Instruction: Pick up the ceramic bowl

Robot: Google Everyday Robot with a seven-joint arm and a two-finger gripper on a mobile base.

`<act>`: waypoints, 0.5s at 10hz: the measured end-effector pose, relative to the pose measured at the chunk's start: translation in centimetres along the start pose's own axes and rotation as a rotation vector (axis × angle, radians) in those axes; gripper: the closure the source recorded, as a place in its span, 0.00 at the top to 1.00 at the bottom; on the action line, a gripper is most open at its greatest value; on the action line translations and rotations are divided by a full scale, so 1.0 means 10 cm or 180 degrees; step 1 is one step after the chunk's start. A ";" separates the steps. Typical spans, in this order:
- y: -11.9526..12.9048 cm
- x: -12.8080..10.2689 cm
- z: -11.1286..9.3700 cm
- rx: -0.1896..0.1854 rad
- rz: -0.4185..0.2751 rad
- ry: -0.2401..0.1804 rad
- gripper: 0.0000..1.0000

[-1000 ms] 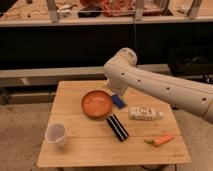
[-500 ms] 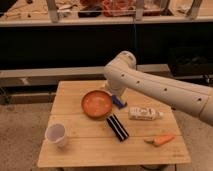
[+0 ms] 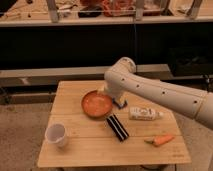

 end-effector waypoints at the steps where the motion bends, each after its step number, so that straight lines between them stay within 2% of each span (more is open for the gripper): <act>1: 0.02 0.01 0.09 0.0015 -0.0003 -0.0016 0.80; 5: 0.07 0.08 0.36 0.0076 -0.0003 -0.0084 0.80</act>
